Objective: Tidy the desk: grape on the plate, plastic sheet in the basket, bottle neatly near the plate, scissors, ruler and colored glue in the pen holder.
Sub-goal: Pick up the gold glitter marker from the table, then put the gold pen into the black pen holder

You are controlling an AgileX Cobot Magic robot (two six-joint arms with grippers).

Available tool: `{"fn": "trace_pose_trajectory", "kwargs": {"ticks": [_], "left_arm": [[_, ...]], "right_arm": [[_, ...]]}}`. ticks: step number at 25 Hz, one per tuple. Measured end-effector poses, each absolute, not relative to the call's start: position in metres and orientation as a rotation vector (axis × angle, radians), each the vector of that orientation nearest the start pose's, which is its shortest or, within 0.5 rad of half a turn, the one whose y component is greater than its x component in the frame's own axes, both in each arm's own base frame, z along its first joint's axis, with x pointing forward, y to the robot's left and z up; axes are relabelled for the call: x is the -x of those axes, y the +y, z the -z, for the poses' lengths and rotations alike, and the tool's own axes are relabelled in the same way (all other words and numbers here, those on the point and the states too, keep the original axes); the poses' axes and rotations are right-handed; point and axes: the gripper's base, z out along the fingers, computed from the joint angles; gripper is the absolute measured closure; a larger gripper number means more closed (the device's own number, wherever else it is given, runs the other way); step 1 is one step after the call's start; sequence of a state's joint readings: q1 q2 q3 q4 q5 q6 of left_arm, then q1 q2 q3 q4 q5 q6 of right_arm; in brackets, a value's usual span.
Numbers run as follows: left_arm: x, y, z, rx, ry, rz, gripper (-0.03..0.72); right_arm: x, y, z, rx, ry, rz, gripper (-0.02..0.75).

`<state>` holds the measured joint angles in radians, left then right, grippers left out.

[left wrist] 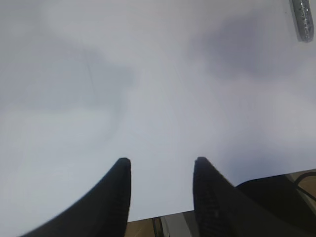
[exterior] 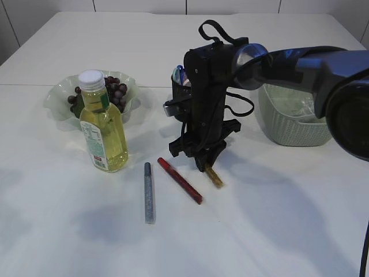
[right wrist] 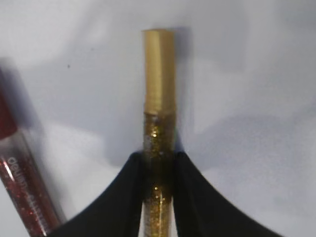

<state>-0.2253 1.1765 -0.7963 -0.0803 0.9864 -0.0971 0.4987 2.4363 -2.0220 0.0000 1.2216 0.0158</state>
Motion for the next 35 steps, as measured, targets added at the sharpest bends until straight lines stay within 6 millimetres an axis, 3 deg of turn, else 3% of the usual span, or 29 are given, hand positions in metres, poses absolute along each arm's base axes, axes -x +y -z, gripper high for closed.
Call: {"fn": "trace_pose_trajectory", "kwargs": {"ticks": [5, 13, 15, 19, 26, 30, 35], "left_arm": [[-0.193, -0.051, -0.260, -0.134, 2.858, 0.171, 0.380], [-0.193, -0.051, -0.260, -0.134, 2.858, 0.171, 0.380], [-0.193, -0.051, -0.260, -0.134, 2.858, 0.171, 0.380], [-0.193, -0.051, -0.260, -0.134, 2.858, 0.171, 0.380], [-0.193, -0.051, -0.260, -0.132, 2.858, 0.176, 0.380], [-0.193, -0.051, -0.260, -0.131, 2.860, 0.177, 0.380], [-0.193, -0.051, -0.260, -0.130, 2.860, 0.179, 0.380]], "right_arm": [[-0.427, 0.233, -0.126, 0.743, 3.029, -0.010, 0.604], [-0.425, 0.237, -0.130, 0.761, 3.027, -0.093, 0.615], [-0.425, 0.237, -0.141, 0.764, 3.008, -0.133, 0.615], [-0.427, 0.229, -0.186, 0.736, 2.927, -0.363, 0.616], [-0.437, 0.185, -0.256, 0.675, 2.706, -0.735, 0.617], [-0.445, 0.170, -0.272, 0.698, 2.535, -0.926, 0.617], [-0.462, 0.163, -0.278, 0.732, 2.328, -0.844, 0.617]]}}
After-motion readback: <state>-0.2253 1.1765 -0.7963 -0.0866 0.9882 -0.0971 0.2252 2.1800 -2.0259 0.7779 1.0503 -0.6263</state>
